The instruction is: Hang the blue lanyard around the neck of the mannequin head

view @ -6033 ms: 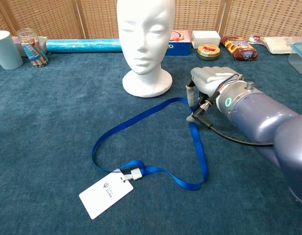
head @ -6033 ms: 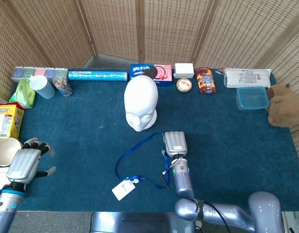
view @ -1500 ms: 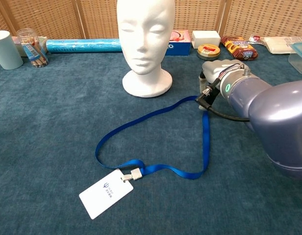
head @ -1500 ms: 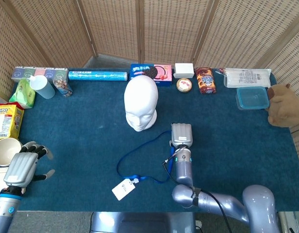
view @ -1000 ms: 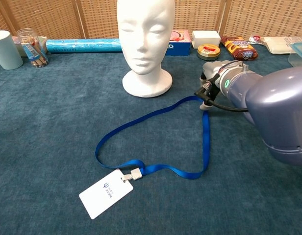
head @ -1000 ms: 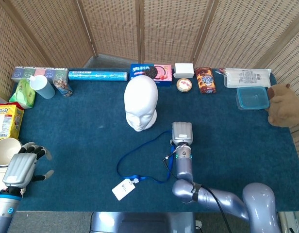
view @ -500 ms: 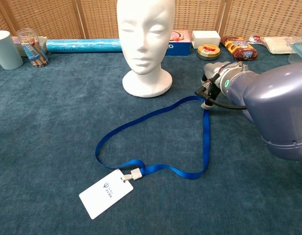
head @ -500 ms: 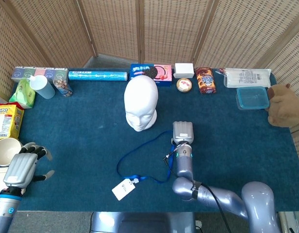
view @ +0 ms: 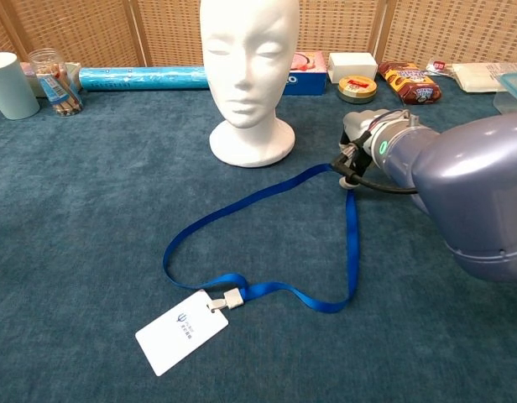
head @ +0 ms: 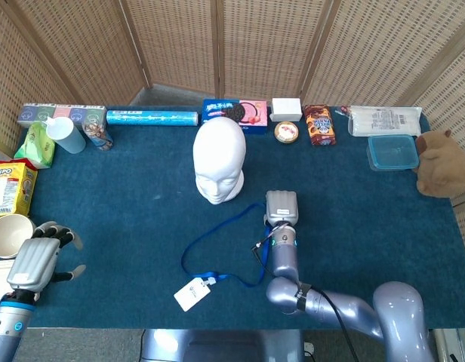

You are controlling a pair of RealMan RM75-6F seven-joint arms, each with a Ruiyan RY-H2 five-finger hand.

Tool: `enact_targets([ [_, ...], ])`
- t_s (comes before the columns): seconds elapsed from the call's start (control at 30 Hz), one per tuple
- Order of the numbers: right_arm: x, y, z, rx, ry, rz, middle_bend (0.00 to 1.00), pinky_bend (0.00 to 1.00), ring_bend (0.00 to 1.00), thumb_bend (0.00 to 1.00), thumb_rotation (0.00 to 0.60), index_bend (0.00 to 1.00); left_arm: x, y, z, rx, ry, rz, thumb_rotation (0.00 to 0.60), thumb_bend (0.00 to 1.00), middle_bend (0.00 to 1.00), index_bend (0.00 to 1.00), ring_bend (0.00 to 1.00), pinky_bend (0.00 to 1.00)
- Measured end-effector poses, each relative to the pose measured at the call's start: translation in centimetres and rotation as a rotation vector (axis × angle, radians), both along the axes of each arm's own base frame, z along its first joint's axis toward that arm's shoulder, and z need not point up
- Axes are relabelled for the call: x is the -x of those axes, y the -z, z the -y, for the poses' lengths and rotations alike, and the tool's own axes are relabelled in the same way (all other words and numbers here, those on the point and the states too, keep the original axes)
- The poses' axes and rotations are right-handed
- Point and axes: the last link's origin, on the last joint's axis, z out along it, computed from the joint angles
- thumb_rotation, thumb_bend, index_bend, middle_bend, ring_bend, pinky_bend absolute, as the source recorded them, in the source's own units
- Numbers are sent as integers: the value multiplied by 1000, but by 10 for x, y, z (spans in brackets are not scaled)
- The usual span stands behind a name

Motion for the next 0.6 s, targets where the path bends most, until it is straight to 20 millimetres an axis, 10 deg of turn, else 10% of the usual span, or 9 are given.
enact_targets([
  [0.6, -8, 6, -7, -19, -35, -33, 974, 1000, 1000, 418, 542, 549, 1, -2, -1, -3, 1, -7, 593, 180, 407, 493, 267, 167],
])
